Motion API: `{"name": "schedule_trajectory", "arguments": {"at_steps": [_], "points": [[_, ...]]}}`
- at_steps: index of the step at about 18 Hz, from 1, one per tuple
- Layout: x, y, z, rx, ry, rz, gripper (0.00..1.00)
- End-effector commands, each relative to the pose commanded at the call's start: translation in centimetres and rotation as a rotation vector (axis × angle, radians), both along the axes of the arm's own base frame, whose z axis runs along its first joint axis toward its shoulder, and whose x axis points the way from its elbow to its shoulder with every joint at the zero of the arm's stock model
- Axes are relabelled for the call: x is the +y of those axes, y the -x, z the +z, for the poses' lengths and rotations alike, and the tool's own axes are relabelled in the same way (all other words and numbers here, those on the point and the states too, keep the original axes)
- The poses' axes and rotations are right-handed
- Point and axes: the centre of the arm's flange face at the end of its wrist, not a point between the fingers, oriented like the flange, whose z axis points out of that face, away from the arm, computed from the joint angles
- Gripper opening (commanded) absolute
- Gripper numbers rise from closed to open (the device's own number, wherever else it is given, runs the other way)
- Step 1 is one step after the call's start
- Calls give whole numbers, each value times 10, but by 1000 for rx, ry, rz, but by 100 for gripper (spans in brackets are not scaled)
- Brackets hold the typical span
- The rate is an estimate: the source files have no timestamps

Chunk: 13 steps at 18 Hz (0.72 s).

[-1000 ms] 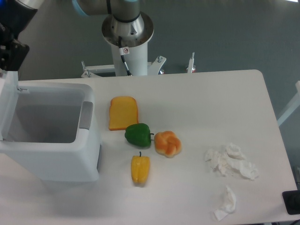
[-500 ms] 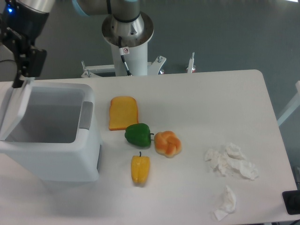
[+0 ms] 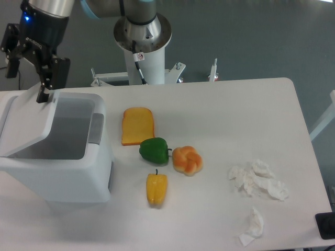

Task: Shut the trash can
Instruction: 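Push the lid down until it shuts over the can opening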

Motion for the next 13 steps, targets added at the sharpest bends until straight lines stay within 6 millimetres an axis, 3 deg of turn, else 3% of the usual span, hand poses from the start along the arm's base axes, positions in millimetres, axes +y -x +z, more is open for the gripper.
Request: {"name": "schedule_trajectory", "arguments": {"at_steps": [4, 13], "points": [[-1, 2, -19, -39, 38, 20, 100], [-4, 24, -25, -252, 89, 280, 100]]}}
